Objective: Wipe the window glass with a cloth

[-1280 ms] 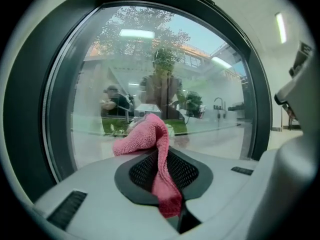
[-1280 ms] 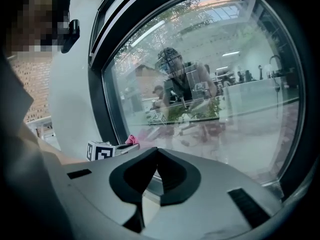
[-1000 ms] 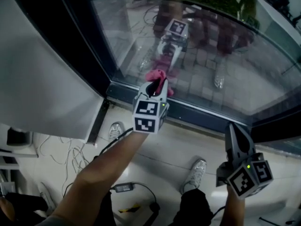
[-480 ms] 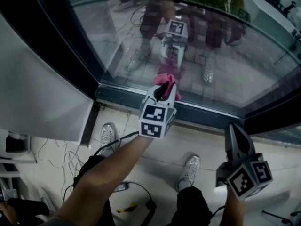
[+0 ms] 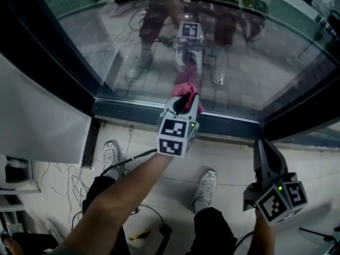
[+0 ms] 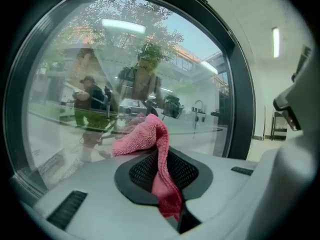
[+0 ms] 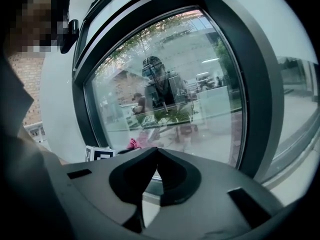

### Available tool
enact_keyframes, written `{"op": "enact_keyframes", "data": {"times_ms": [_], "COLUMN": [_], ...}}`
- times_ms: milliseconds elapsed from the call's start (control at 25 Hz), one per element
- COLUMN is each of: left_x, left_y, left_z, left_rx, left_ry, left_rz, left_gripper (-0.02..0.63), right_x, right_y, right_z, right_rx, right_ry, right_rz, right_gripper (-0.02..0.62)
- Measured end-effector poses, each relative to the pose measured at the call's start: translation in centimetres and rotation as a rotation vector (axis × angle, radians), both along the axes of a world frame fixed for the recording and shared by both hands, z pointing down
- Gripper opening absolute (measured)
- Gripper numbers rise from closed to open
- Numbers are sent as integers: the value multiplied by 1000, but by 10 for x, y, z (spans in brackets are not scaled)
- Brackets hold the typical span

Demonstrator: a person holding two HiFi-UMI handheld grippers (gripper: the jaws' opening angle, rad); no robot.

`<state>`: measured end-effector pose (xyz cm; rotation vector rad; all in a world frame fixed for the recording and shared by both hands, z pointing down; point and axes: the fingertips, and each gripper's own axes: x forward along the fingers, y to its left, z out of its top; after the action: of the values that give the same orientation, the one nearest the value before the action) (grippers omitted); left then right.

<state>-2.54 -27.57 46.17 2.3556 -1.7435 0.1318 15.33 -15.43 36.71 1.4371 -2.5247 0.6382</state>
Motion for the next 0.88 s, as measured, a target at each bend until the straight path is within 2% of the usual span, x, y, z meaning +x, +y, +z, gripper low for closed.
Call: {"op": "enact_keyframes", "data": {"times_ms": [240, 880], "left_x": [56, 174], "left_y": [-3, -13], "left_z": [1, 5], "left_rx": [-1, -22], "left_ry": [2, -15], "left_rz": [72, 199], "left_gripper": [51, 51], "right_x": [44, 145], "right_y": [7, 29], "right_z": [3, 6], "right_rx": [5, 0], "right_ry": [-14, -30], "right_rz": [54, 194], "right_gripper": [8, 8]}}
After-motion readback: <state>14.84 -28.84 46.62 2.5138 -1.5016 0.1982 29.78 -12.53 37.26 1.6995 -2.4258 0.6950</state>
